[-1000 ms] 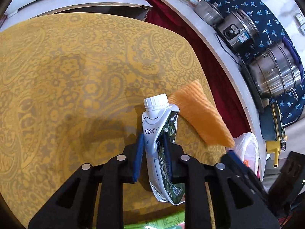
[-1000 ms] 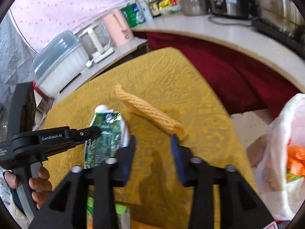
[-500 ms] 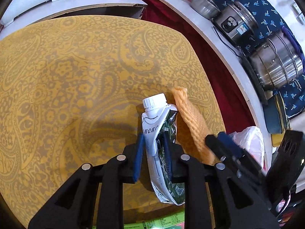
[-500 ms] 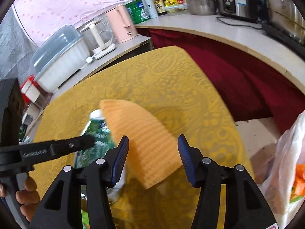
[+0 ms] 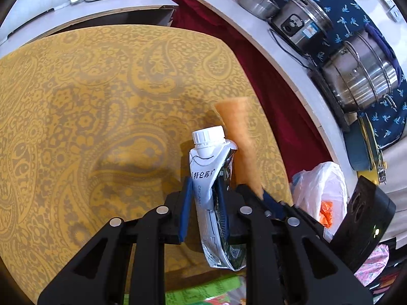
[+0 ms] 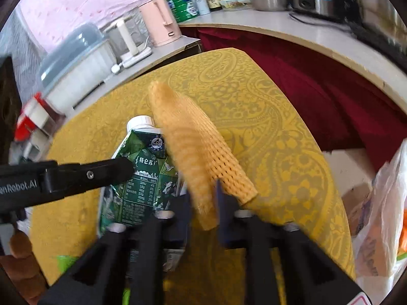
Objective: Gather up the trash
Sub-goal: 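Carry the drink carton and mesh sleeve over the wastebasket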
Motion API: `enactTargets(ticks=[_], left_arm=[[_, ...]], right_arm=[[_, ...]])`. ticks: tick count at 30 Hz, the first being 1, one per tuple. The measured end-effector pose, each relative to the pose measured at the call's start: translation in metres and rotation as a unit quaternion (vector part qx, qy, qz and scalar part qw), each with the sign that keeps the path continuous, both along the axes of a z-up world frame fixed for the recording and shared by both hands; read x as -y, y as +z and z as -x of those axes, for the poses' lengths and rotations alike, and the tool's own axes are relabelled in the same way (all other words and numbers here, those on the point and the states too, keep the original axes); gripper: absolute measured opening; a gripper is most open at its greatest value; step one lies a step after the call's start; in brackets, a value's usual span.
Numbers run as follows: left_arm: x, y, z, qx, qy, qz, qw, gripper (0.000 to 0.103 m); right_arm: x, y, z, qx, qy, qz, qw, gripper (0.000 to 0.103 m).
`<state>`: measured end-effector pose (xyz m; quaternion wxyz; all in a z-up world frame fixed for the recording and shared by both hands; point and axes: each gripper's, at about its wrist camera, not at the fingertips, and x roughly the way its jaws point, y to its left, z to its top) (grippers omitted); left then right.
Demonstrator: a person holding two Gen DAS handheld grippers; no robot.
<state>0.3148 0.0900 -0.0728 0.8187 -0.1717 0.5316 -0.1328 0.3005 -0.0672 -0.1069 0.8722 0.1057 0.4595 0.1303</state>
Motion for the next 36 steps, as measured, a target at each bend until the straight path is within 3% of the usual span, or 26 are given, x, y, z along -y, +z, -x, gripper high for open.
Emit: enactTargets(ticks=[10, 19, 28, 36], left_arm=[[0.021, 0.040, 0.027, 0.033, -0.020, -0.003, 0.9993, 0.019], [0.068, 0.083, 0.061, 0.073, -0.059, -0.002, 0.9956, 0.019], [0.147, 0.113, 0.092, 0.105, -0.129, 0.003, 0.9861, 0.019], [0.218, 0.120, 0.111, 0.116, -0.182, 0.006, 0.9764, 0.019]], right_arm=[[0.050, 0.054, 0.046, 0.056, -0.059, -0.025, 0.996, 0.010], [0.112, 0.100, 0.107, 0.102, -0.124, -0.031, 0.986, 0.010], [0.193, 0.112, 0.168, 0.123, -0.205, -0.031, 0.970, 0.010], [0.249, 0.109, 0.207, 0.129, -0.258, -0.032, 0.957, 0.010]])
